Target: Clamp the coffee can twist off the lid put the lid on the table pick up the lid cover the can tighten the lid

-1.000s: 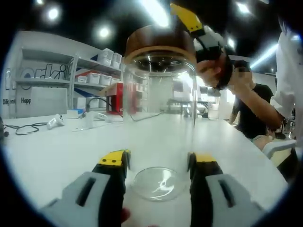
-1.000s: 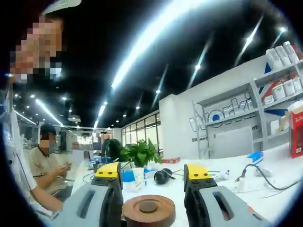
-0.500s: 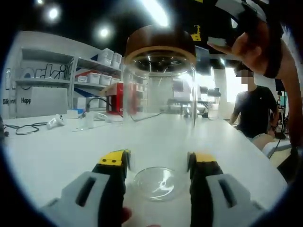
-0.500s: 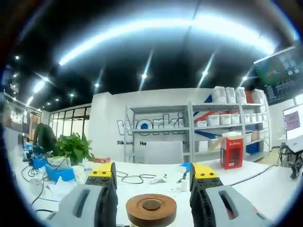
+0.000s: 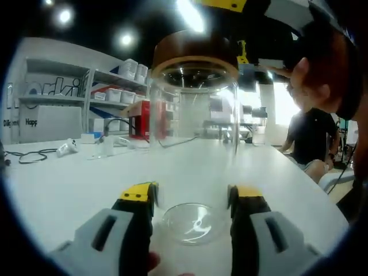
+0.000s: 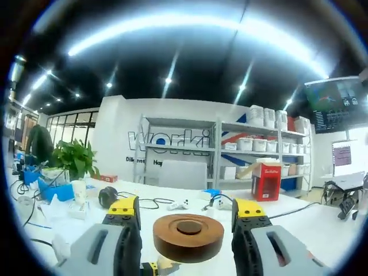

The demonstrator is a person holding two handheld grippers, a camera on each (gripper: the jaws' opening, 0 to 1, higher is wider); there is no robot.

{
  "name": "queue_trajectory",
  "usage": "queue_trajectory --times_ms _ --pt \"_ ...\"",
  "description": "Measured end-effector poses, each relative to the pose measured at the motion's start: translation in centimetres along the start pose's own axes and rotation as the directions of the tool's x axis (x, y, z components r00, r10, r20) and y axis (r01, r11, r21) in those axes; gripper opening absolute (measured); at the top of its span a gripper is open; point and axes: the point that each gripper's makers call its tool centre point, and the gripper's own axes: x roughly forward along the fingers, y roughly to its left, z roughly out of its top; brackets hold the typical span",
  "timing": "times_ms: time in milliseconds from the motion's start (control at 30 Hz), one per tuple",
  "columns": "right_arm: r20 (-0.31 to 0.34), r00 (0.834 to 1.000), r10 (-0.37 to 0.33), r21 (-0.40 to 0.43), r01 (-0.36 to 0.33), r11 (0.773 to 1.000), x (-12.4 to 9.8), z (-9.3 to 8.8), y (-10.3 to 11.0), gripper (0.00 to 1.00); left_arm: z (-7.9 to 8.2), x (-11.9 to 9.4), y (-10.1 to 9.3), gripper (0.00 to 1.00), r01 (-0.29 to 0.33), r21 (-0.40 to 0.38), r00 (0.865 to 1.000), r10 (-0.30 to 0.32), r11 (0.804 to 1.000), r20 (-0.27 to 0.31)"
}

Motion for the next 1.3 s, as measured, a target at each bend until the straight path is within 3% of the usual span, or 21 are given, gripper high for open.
queue_trajectory --times_ms 133,433,833,1300 --pt "-0.029 0.999 -0.017 0.012 0.017 1.000 0.2 -0.9 -1.0 0.57 0.0 0.0 0.0 0.44 0.000 0.000 1.000 0.000 1.000 0.000" --pt "-0.091 0.996 0.016 0.066 -0.010 0.998 1.1 -2.5 -0.7 0.58 0.0 0.0 0.0 0.44 -0.001 0.000 1.000 0.001 1.000 0.000" --pt "-0.145 0.989 0.026 0.030 -0.022 0.999 1.6 -3.8 0.1 0.58 0.0 0.0 0.1 0.44 -0.001 0.000 1.000 0.001 1.000 0.000" --pt "-0.143 0.990 0.017 0.031 -0.013 0.999 1.7 -3.7 0.0 0.55 0.0 0.0 0.0 0.44 -0.002 0.000 1.000 0.002 1.000 0.000"
